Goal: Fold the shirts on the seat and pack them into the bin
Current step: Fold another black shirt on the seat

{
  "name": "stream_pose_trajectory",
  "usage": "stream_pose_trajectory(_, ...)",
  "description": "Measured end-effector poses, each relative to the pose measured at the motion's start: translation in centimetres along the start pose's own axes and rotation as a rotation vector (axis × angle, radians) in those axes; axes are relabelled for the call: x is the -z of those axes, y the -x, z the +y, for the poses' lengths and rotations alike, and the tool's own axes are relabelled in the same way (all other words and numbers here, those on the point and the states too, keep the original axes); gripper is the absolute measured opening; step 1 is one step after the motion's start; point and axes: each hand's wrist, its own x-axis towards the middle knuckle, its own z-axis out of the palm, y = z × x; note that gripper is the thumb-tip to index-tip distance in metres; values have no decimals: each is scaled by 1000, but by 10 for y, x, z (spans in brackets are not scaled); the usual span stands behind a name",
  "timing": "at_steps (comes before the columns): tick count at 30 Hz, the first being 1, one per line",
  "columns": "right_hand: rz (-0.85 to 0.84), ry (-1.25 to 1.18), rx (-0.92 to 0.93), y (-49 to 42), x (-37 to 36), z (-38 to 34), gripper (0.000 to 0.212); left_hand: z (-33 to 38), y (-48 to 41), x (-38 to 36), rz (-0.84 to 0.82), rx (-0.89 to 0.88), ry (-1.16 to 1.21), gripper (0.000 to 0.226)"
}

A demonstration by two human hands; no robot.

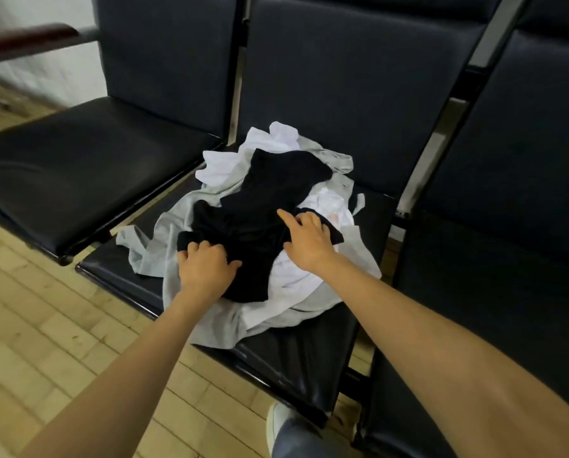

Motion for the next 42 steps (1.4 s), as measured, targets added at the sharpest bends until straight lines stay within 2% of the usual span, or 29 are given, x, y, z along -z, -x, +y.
stream_pose_trajectory(2,61,89,-21,-5,-2,0,54,-4,-4,3,6,-36,57,32)
stream_pose_trajectory(4,105,132,-39,-6,-3,1,36,-1,-2,6,81,-67,242,28)
stream_pose_trajectory(6,138,53,-53,-4,-3,3,26,3,3,9,156,-42,462,23)
stream_pose_trajectory(9,207,-179,-15,4,0,6,33,12,7,14,93,37,683,20)
stream_pose_trajectory(10,215,-206,12,6,1,6,40,15,8,14,41,19,689,18)
stream_pose_trajectory(12,186,-194,50,1,5,2,48,16,10,14,-69,-41,557,15)
stream_pose_trajectory(15,104,-200,-32,-21,10,-12,62,11,11,5,-260,-161,315,35)
stream_pose_trajectory(17,47,-82,-95,-37,8,-20,68,8,10,-1,-275,-189,291,31)
stream_pose_trajectory(18,52,-5,-110,-43,5,-21,61,8,9,-2,-248,-175,316,30)
stream_pose_trajectory(20,161,75,-110,-50,-1,-19,32,10,6,-4,-167,-118,366,36)
stream_pose_trajectory(22,272,55,-71,-51,-5,-13,19,14,2,-3,-80,-82,364,45)
stream_pose_trajectory(24,370,-83,22,-41,-4,-8,18,18,0,-2,0,-81,352,57)
stream_pose_trajectory(25,397,-226,57,-32,0,-7,17,20,-4,0,34,-84,342,65)
stream_pose_trajectory(27,346,-544,93,-4,12,-1,12,21,-11,3,57,-103,314,80)
stream_pose_trajectory(28,312,-623,112,12,18,5,10,21,-15,4,25,-122,283,83)
stream_pose_trajectory(30,263,-621,150,46,31,24,6,20,-21,4,-95,-156,182,75)
stream_pose_trajectory(33,199,-583,101,87,41,58,3,25,-13,10,-219,-206,64,45)
stream_pose_trajectory(37,198,-548,-38,125,51,90,6,56,18,40,-201,-336,260,32)
stream_pose_trajectory(40,315,-645,-136,151,74,112,9,92,43,77,-218,-490,441,17)
stream_pose_trajectory(42,418,-704,-210,173,92,133,9,121,62,98,-278,-528,596,10)
